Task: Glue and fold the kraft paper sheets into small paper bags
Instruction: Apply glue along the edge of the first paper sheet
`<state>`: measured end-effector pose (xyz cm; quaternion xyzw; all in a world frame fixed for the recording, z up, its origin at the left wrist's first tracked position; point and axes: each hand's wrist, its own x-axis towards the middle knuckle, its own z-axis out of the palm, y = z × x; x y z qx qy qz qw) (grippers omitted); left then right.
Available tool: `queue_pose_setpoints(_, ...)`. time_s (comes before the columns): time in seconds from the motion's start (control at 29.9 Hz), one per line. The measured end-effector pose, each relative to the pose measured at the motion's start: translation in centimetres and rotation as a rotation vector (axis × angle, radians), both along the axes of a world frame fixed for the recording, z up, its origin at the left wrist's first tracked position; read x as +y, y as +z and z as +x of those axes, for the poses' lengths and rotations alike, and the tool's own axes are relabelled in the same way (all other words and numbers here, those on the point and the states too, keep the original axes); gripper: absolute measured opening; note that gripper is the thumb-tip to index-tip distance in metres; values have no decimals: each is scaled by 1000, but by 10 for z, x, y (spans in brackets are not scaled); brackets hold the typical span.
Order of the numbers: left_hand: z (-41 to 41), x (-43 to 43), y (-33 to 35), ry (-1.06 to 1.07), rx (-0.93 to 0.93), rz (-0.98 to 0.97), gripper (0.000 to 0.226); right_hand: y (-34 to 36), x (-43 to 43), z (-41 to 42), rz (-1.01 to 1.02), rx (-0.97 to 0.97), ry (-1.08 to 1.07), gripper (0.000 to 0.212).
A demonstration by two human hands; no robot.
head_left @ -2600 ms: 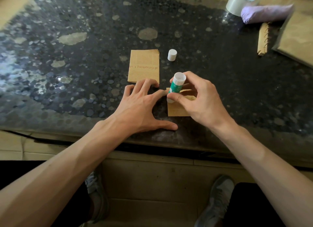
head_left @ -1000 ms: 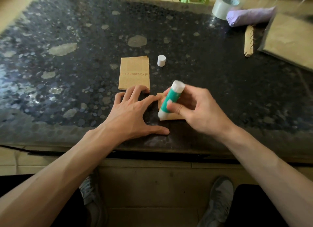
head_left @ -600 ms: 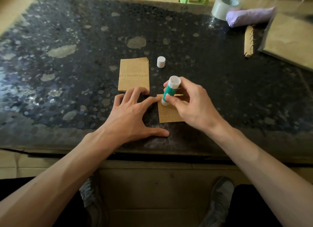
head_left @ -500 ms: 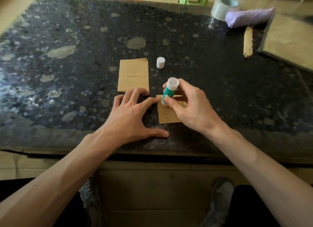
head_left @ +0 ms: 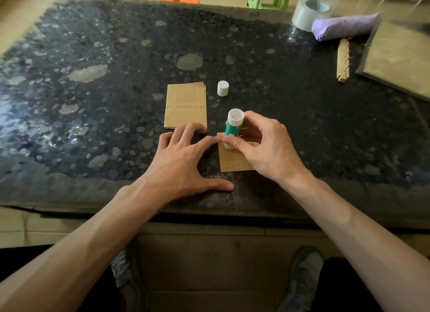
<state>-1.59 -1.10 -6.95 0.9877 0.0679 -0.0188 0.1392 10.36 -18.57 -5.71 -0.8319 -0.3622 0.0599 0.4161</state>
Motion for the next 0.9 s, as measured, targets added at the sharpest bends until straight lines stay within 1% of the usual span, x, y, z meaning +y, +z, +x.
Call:
queue_pose_setpoints(0.57,0,-1,3,-1,20,7,115,3,-10,2,-38,136,85,30)
queue_pose_setpoints(0.9,0,-1,3,0,17,9,117,5,-15,-1,-3,185,95,34)
